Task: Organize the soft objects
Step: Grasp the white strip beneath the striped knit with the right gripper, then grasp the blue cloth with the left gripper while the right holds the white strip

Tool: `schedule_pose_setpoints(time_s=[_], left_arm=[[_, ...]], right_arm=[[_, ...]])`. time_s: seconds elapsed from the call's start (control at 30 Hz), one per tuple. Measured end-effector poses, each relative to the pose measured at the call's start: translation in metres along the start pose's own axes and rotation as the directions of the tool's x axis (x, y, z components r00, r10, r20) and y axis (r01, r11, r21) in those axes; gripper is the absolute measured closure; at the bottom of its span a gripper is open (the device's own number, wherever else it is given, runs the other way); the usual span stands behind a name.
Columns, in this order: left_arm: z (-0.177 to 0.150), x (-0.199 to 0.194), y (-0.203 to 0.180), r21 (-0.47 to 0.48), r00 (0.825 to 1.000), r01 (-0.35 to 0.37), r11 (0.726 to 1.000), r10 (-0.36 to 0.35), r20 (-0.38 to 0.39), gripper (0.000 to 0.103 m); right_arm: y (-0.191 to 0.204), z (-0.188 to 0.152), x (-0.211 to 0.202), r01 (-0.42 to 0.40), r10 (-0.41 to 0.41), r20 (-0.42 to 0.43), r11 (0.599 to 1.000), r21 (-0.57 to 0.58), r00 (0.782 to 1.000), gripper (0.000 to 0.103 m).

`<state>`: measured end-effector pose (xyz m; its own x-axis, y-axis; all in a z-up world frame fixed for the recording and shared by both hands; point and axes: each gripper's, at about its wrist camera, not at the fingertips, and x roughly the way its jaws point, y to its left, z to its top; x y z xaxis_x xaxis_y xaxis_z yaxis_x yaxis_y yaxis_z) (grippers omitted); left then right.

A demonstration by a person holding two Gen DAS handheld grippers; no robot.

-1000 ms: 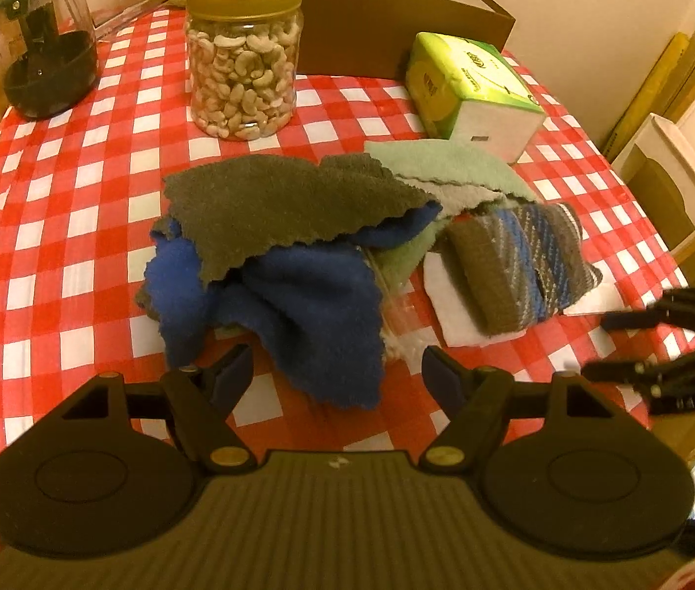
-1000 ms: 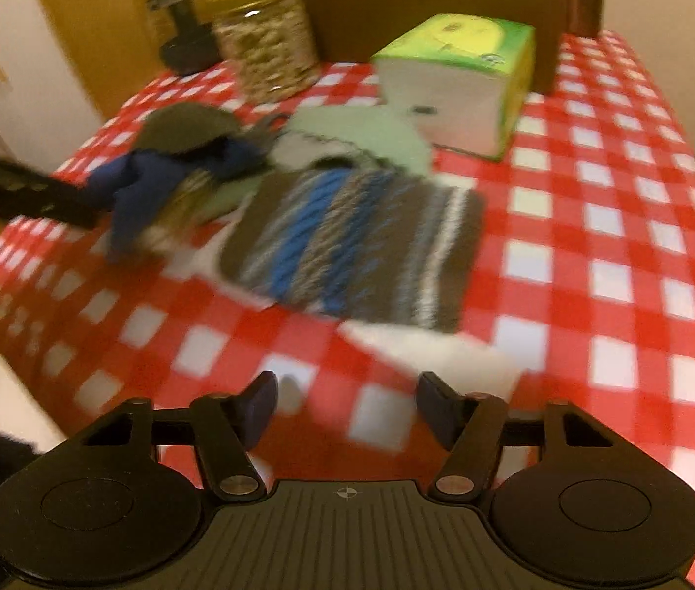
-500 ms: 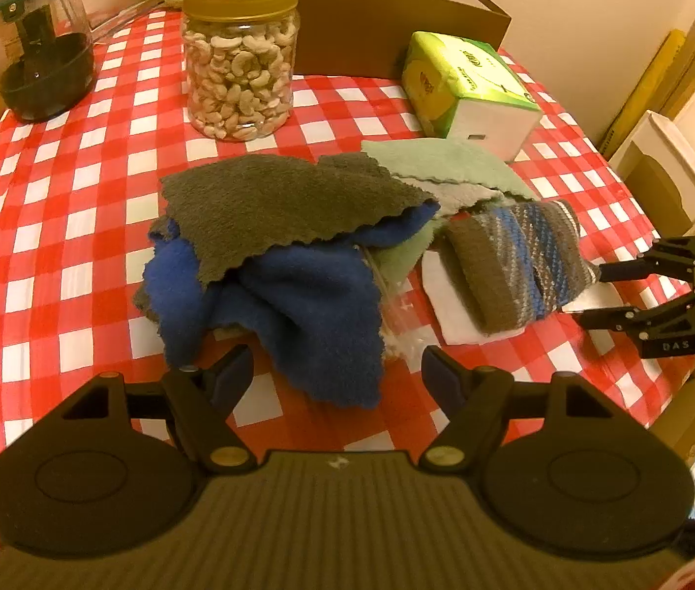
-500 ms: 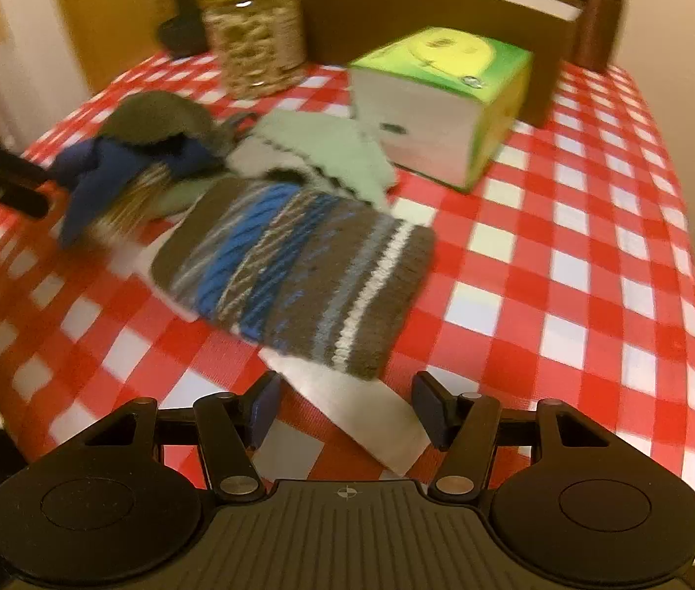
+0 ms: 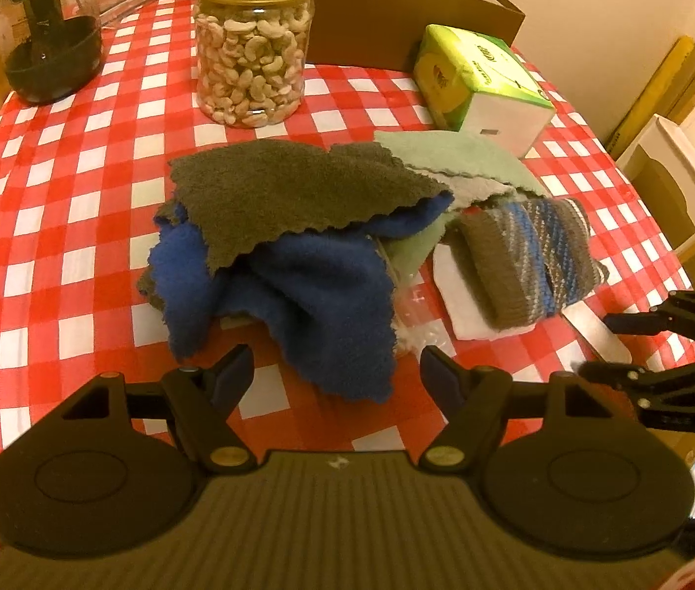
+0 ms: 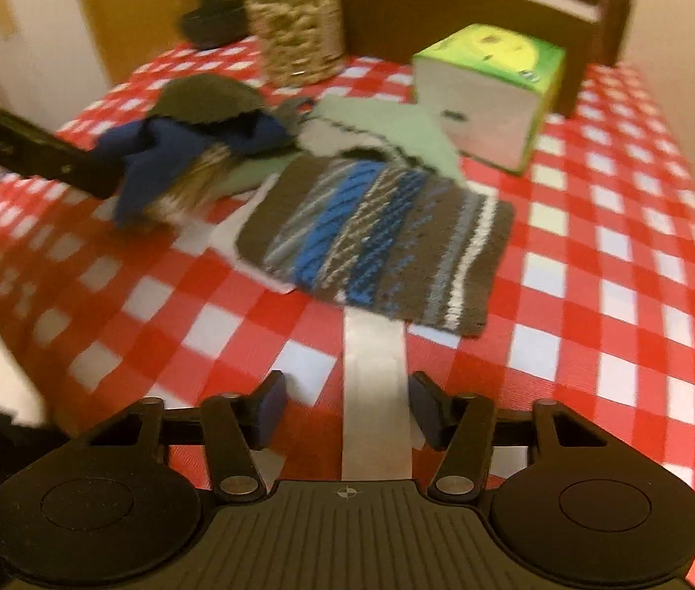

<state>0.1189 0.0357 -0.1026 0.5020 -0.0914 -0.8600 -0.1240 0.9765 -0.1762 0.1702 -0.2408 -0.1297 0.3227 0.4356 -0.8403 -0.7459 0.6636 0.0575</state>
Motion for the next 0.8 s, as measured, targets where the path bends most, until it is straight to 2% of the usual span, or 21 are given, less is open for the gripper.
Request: schedule_pose_setpoints(time_s=[0.07,0.17,0.2,0.23,0.57,0.63,0.7,0.73,0.8], left_arm=[[0.001,0.0,-0.001,0.008,1.0,0.006,1.0,-0.006,0.006,0.032],[0.001,0.001,-0.003,0.019,1.0,0.014,1.0,-0.014,0.014,0.033],[0.001,0.002,-0.004,0.021,1.0,0.015,1.0,-0.015,0.018,0.034],[0.001,0.002,-0.004,0.022,1.0,0.017,1.0,-0.018,0.022,0.034],[0.014,0.029,-0.003,0.031,0.999,0.003,1.0,-0.004,0.041,0.04],[0.016,0.036,-0.002,0.039,1.0,-0.004,0.999,0.003,0.02,0.055],[0.018,0.038,0.003,0.031,1.0,0.026,0.999,-0.026,0.008,0.077],[0.019,0.036,0.007,0.017,0.999,0.048,0.999,-0.048,0.008,0.084],[0.021,0.029,0.013,0.006,0.998,0.053,0.999,-0.053,0.015,0.09]], right_arm=[[0.002,-0.001,0.0,0.043,-0.043,0.014,0.999,0.023,0.999,0.055],[0.003,-0.004,-0.001,0.077,-0.079,0.033,0.995,0.06,0.996,0.068],[0.004,-0.004,-0.002,0.078,-0.081,0.037,0.995,0.062,0.996,0.076],[0.005,-0.004,-0.002,0.081,-0.083,0.038,0.995,0.063,0.996,0.078],[-0.001,-0.006,-0.008,0.078,-0.085,0.028,0.981,0.175,0.996,0.082],[-0.004,-0.006,-0.008,0.076,-0.083,0.029,0.978,0.196,0.996,0.082],[-0.008,-0.006,-0.009,0.077,-0.085,0.03,0.973,0.217,0.996,0.082],[-0.01,-0.007,-0.01,0.08,-0.089,0.029,0.972,0.221,0.996,0.082],[-0.012,-0.008,-0.011,0.082,-0.092,0.032,0.97,0.23,0.995,0.082]])
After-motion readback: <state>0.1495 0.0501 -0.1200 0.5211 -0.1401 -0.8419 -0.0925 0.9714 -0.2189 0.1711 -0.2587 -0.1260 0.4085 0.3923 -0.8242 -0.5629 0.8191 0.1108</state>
